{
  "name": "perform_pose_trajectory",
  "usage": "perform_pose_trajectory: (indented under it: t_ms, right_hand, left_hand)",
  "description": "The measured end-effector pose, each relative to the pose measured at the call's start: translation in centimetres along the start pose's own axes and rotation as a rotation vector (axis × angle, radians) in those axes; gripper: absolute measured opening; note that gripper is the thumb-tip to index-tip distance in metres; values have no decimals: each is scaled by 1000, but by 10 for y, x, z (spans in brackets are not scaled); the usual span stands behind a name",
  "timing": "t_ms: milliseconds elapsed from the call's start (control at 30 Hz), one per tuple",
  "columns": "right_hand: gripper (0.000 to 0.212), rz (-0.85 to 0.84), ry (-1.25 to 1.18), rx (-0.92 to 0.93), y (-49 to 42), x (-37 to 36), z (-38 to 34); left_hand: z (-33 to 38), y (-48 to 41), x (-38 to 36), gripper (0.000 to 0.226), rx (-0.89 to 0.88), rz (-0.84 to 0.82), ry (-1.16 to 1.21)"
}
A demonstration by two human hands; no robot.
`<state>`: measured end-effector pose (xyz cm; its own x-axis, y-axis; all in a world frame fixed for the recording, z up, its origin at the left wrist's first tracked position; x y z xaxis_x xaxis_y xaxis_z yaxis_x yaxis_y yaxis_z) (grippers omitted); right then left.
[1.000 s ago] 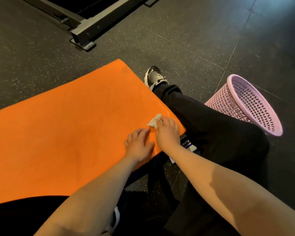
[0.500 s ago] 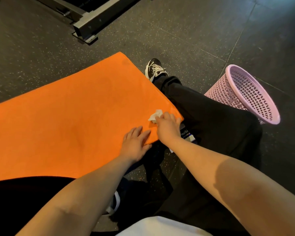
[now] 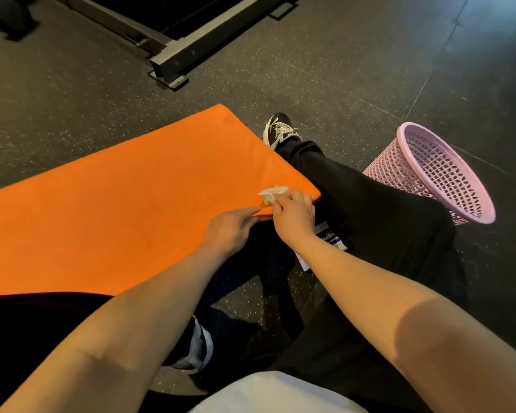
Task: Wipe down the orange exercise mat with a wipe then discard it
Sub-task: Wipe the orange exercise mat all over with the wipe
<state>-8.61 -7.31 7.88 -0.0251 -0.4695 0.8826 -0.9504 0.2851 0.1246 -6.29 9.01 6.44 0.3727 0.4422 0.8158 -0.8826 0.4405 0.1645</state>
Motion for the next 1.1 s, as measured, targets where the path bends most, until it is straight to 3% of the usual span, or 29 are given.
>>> perform_pose_trajectory:
  t_ms: [200,300,433,667,800,867,967,1100]
  right_hand:
    - [32,185,5,-33,-13,31,-25]
    - [32,217,-1,-124,-14,47,-17]
    - [35,125,167,-124,-3,48,-2]
    - [41,-35,377,15,8,32,-2]
    - [44,-55,516,94,-1,32,-1]
    - [43,-14,561,18,-12,39,-1]
    - [45,46,598,-84,-21,45,-2]
    - [54,-90,587,139,-7,20,-15]
  left_hand:
    - [16,-14,28,34,-33,127,54]
    - [34,-18,26,32,-74,103,87]
    - [39,-16,9,33,-83,13,147]
    - [43,-11,-8,60,-138,-65,322]
    - [34,-21,-22,65,-2,-47,359]
    - [31,-27,-25,69,68,-47,336]
    - [33,-29,-27,56,150,-74,245]
    - [28,-34,-36,47,218,-67,215]
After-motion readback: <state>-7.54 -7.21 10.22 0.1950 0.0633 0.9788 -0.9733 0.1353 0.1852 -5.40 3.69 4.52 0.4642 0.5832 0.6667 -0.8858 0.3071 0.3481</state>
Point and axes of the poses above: each hand's wrist, its own y-axis away from the middle knuckle, its own x-axis out of the back of the hand, z = x × y, the point moved 3 cm from there along -y, towards the middle knuckle, and after that the axes turned 3 degrees about -x, right-handed, at the moved point
